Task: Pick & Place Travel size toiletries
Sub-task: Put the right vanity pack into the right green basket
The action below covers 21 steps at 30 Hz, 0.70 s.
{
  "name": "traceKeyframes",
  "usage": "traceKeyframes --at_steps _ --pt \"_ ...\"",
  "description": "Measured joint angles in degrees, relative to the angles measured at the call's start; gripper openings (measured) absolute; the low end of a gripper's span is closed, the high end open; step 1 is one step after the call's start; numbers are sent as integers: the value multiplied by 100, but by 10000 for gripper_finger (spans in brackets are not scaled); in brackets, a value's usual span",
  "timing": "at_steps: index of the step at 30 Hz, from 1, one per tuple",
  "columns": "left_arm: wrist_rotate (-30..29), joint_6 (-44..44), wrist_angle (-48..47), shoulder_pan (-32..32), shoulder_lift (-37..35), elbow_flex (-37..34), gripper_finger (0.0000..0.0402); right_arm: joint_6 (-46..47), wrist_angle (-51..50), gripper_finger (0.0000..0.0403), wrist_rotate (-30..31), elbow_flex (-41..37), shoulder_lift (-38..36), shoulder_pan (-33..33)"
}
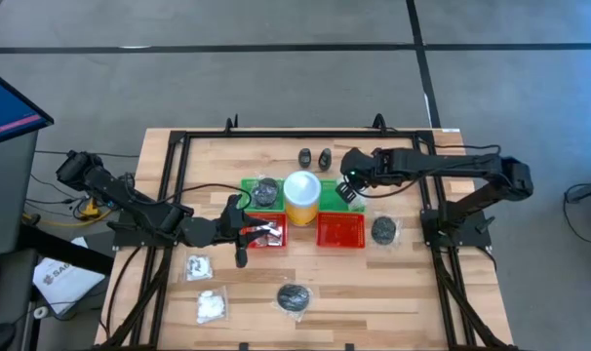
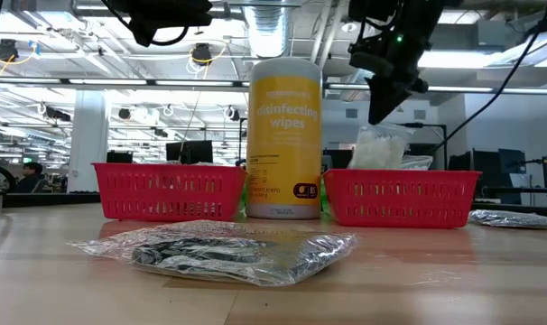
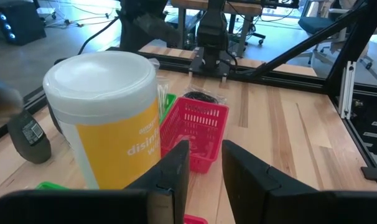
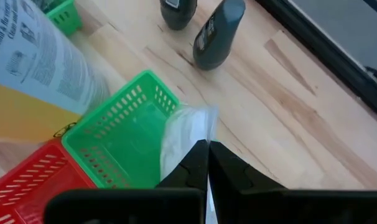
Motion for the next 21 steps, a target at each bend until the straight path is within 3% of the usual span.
traceKeyframes --at_steps 21 --pt "0 -1 0 0 1 0 88 367 745 0 -59 -970 -1 -35"
